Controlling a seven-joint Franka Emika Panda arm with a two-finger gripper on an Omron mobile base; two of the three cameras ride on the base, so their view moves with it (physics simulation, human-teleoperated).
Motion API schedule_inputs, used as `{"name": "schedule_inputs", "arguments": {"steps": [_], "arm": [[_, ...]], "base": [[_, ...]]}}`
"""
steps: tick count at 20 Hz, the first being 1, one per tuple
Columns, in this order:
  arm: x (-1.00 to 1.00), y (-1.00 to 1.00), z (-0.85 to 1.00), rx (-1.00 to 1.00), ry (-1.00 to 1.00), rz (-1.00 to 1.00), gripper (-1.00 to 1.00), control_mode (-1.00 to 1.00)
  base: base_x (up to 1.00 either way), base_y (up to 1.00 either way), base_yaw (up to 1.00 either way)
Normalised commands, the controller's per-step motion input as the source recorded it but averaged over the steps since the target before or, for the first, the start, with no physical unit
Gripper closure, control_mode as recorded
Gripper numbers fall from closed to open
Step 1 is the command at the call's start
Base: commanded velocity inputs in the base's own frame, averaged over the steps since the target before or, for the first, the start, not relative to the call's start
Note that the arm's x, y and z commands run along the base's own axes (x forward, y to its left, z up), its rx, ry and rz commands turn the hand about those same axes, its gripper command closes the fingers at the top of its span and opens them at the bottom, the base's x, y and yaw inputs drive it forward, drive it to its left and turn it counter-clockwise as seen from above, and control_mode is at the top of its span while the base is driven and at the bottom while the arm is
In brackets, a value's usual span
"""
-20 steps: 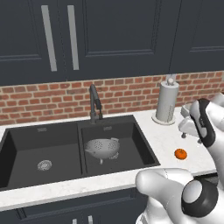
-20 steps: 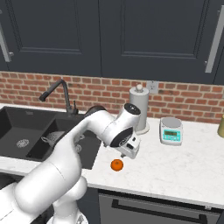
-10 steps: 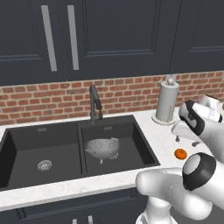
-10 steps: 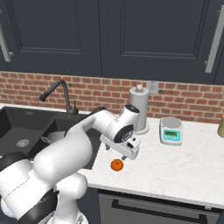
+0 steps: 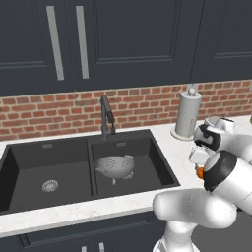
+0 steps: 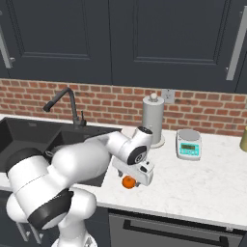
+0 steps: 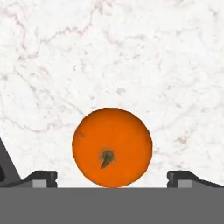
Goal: Put the colander in the sink, put the orange in the colander, and turn on the sink faucet and pour water over the colander.
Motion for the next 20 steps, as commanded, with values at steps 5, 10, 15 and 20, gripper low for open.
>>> {"name": "schedule_inputs", "arguments": {"steps": [5, 10, 15, 20], "arm": [[0.02, 0.00, -0.39, -0.02, 0.00, 0.00, -1.00, -1.00], [0.06, -0.01, -0.26, 0.00, 0.00, 0.00, -1.00, -1.00], [0.00, 0.00, -0.25, -0.01, 0.00, 0.00, -1.00, -1.00], [0.00, 0.00, -0.20, 0.00, 0.00, 0.00, 1.00, -1.00]], "base": [[0.00, 0.00, 0.00], [0.00, 0.00, 0.00], [0.00, 0.00, 0.00], [0.00, 0.00, 0.00]]}}
